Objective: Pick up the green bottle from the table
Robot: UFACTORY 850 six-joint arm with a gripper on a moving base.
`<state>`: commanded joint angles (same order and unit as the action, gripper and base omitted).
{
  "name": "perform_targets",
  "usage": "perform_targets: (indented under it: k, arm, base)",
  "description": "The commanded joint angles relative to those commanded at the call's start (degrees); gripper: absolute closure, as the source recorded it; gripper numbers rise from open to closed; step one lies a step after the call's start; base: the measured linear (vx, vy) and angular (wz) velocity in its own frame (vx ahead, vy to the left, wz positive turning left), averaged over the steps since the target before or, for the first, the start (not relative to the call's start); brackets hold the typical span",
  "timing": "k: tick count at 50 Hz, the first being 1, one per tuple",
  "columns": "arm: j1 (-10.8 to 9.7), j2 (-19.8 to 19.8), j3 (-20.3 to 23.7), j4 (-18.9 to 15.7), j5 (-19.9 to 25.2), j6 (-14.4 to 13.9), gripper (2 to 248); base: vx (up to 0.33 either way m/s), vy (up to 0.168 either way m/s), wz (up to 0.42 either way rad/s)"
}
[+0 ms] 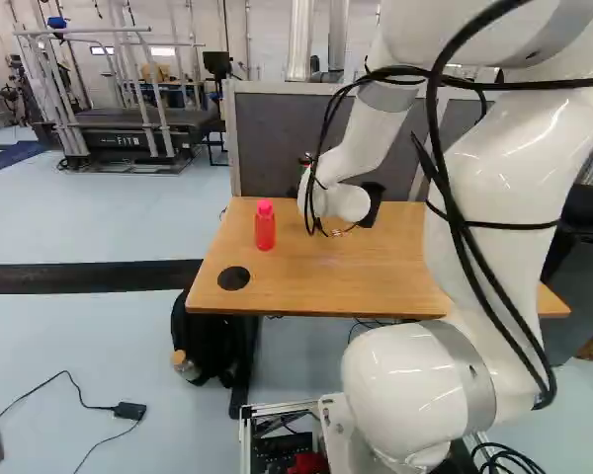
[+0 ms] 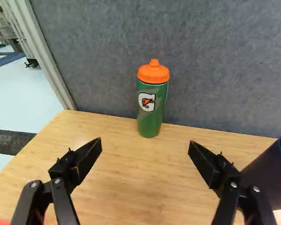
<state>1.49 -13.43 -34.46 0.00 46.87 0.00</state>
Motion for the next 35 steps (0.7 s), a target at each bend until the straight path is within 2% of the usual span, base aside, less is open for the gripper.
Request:
perform_targets:
  k: [23,35]
  arm:
    - [-0.4,-5.9,-7.1,0.0,-3.6,0.0,3]
    - [-0.7,-8.9,-10.8,0.0,-4.0,0.0,3]
  base:
    - [0.0,0.0,0.0]
    - [0.0,0.0,0.0]
